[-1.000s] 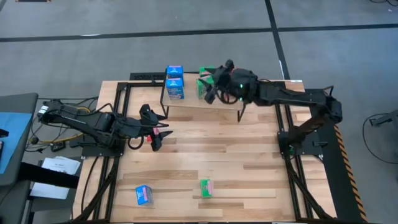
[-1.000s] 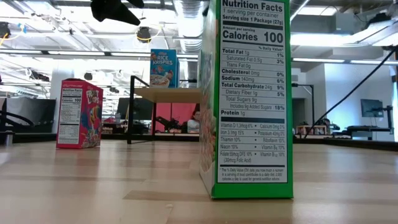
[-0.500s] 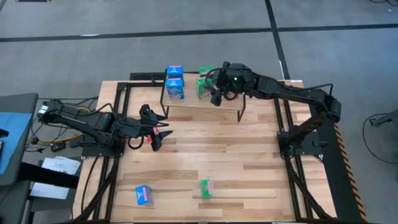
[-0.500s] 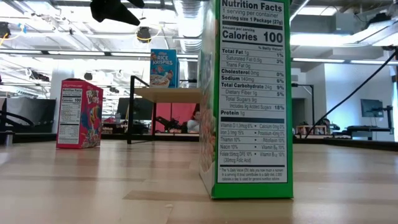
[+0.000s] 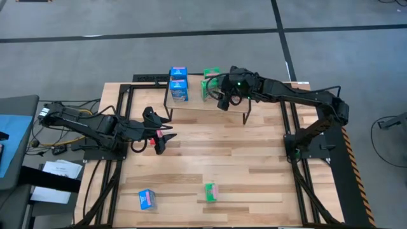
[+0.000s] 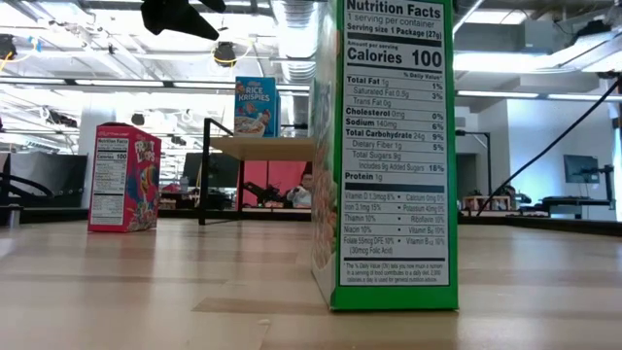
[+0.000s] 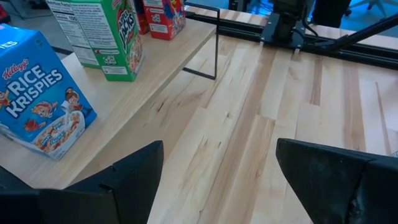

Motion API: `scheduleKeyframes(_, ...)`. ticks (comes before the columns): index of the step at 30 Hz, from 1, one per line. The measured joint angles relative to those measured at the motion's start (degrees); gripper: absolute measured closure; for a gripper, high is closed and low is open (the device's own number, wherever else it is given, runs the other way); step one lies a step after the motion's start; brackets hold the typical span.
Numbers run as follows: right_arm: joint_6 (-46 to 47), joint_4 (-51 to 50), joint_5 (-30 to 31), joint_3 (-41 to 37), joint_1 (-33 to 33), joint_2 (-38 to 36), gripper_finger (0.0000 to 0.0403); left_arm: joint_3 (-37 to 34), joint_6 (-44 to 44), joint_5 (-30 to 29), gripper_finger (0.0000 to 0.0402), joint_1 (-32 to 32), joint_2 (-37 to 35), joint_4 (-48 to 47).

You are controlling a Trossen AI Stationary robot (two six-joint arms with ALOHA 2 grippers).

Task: Stack cereal on shelf
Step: Put the top green cereal box on the shelf aligned with the other green cereal box

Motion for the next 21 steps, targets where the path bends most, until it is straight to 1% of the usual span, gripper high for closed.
scheduleKeyframes(7,0.93,-0.76,1.97,0.00,0.37,0.02,0.0154,0.00,0.02,0.00,0.0099,-0.02,0.00,-0.02)
scheduleKeyframes(16,3.92,-1.43,2.19,0.11,0.90,0.96,0.0154,0.00,0.04,0.00,0.0099,-0.02,0.02,-0.06)
scheduleKeyframes(21,4.02,-1.57,4.47,0.11,2.65,0.96,0.0154,0.00,0.07,-0.02,0.0099,-0.02,0.02,-0.22)
